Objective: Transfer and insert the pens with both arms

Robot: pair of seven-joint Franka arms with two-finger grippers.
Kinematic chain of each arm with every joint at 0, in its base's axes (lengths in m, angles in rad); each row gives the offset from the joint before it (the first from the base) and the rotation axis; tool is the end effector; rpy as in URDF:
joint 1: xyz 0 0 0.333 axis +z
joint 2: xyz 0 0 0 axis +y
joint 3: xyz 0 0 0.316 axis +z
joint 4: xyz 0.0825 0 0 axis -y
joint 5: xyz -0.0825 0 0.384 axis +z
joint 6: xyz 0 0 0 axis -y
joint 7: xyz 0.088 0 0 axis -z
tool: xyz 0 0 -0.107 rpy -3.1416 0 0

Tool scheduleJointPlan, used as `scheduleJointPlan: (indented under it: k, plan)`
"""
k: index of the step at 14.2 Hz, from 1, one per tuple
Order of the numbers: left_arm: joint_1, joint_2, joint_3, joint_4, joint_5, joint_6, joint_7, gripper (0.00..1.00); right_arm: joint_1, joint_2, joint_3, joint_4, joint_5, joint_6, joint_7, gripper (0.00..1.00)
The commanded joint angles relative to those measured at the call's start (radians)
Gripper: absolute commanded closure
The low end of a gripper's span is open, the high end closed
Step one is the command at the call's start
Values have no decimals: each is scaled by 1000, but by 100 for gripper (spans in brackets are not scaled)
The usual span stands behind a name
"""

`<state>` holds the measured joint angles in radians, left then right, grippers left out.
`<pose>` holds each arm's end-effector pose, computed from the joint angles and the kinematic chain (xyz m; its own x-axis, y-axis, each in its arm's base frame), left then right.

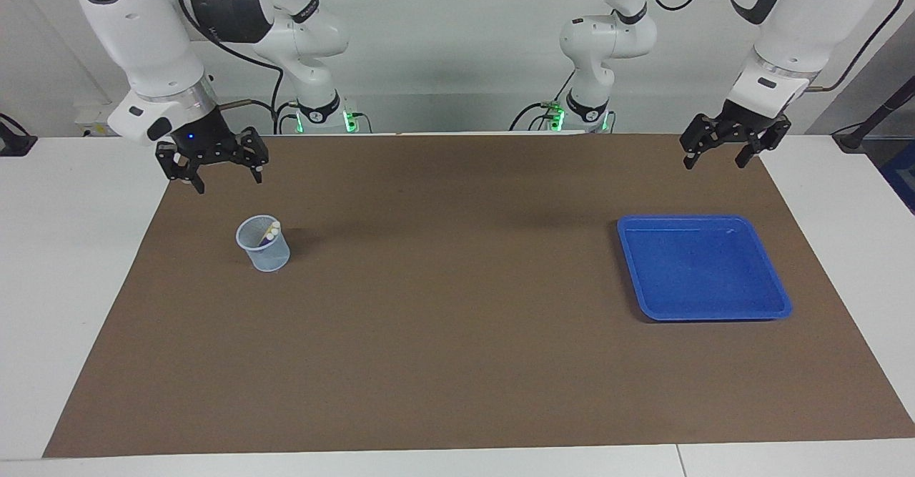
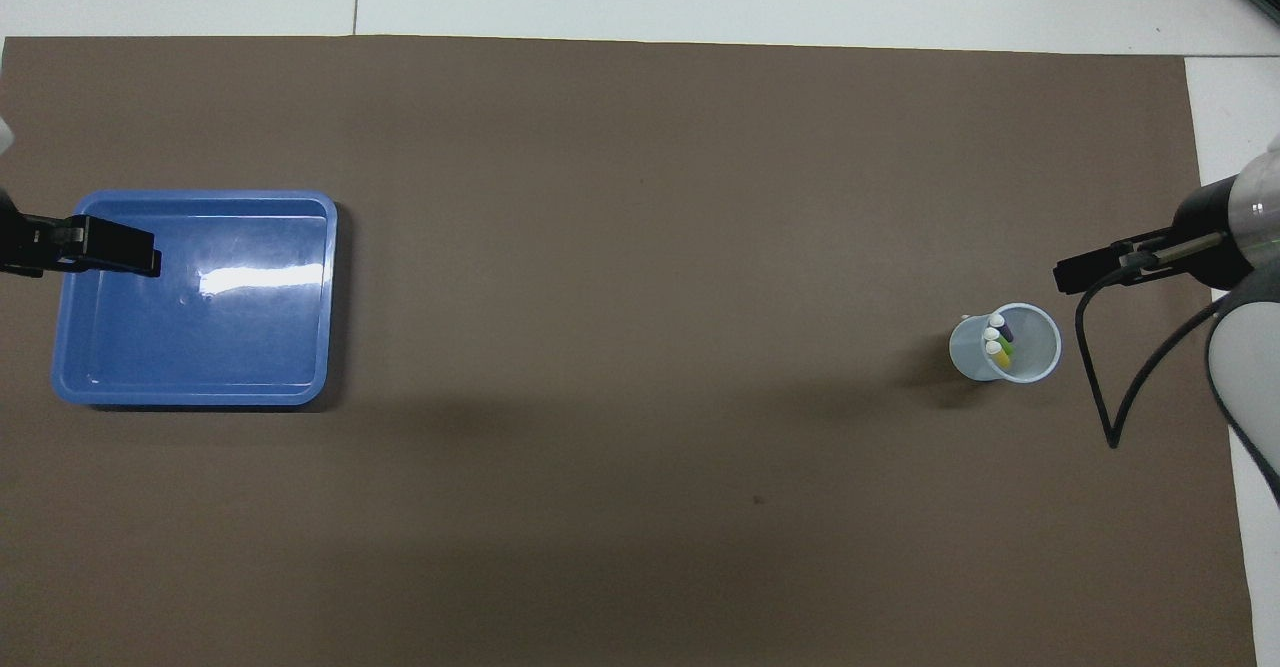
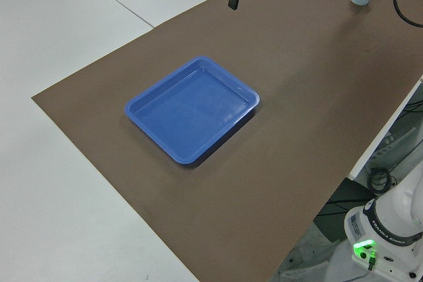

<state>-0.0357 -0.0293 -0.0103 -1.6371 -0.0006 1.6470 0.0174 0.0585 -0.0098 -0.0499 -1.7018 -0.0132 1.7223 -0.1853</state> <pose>0.5515 -0.0255 0.6160 0.9972 -0.0633 0.0392 -0.0633 -0.9980 -0.0004 0.5618 0.0035 0.5810 0.9805 0.1946 0.0274 0.1942 -0.9808 0.0180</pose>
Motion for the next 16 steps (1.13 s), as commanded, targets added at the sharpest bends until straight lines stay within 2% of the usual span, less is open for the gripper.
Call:
scheduleJointPlan:
  k: [1, 16]
  plan:
    - [-3, 5, 6, 16, -12, -21, -11, 0, -17, -10, 31, 5, 15, -32, 76, 0]
    - [-1, 3, 9, 16, -18, -38, -11, 0, -17, -41, 50, 31, 33, -109, 102, 0]
